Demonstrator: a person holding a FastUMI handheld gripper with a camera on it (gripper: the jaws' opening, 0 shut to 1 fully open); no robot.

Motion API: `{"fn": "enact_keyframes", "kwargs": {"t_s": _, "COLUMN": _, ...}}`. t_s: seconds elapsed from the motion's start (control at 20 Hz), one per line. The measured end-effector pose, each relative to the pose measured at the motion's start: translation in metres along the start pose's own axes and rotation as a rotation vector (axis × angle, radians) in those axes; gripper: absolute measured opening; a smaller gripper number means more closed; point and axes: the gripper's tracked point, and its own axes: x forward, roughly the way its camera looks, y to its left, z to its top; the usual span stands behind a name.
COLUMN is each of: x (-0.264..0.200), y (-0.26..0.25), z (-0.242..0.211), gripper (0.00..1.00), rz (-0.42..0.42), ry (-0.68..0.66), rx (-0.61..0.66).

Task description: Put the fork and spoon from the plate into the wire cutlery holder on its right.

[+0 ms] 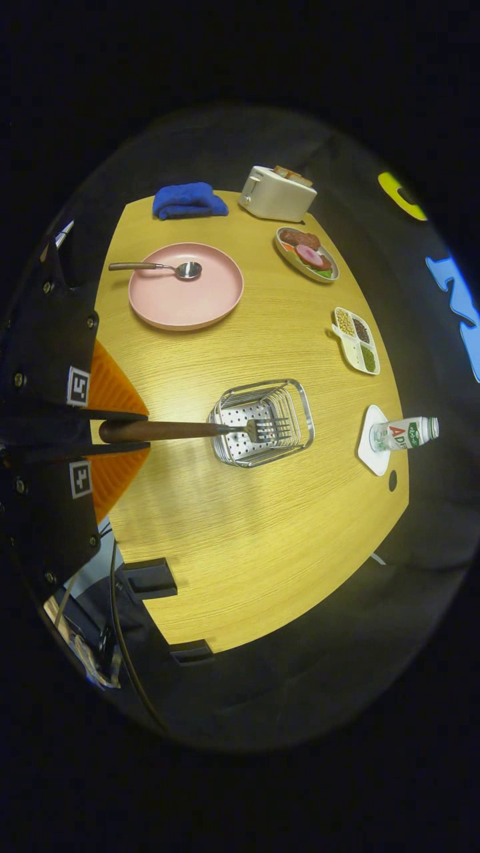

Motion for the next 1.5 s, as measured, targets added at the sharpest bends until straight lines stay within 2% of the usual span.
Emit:
{"fn": "enact_keyframes", "kwargs": {"t_s": 0.1, "x": -0.002, "y": 0.000, "z": 0.004, "gripper": 0.19, "rz": 0.001, "ry": -0.019, "rx": 0.015}}
{"fn": "enact_keyframes", "kwargs": {"t_s": 0.2, "x": -0.007, "y": 0.000, "z": 0.006, "gripper": 0.33, "rz": 0.002, "ry": -0.033, "rx": 0.023}}
{"fn": "enact_keyframes", "kwargs": {"t_s": 0.3, "x": -0.008, "y": 0.001, "z": 0.003, "gripper": 0.39, "rz": 0.006, "ry": -0.037, "rx": 0.028}}
{"fn": "enact_keyframes", "kwargs": {"t_s": 0.6, "x": -0.002, "y": 0.048, "z": -0.018, "gripper": 0.39, "rz": 0.078, "ry": -0.015, "rx": 0.017}}
{"fn": "enact_keyframes", "kwargs": {"t_s": 0.85, "x": 0.011, "y": 0.107, "z": -0.036, "gripper": 0.39, "rz": 0.148, "ry": 0.009, "rx": -0.016}}
{"fn": "enact_keyframes", "kwargs": {"t_s": 1.15, "x": 0.026, "y": 0.187, "z": -0.078, "gripper": 0.39, "rz": 0.246, "ry": 0.091, "rx": -0.069}}
{"fn": "enact_keyframes", "kwargs": {"t_s": 1.4, "x": 0.046, "y": 0.237, "z": -0.109, "gripper": 0.39, "rz": 0.294, "ry": 0.154, "rx": -0.109}}
{"fn": "enact_keyframes", "kwargs": {"t_s": 1.5, "x": 0.055, "y": 0.249, "z": -0.119, "gripper": 0.43, "rz": 0.296, "ry": 0.177, "rx": -0.131}}
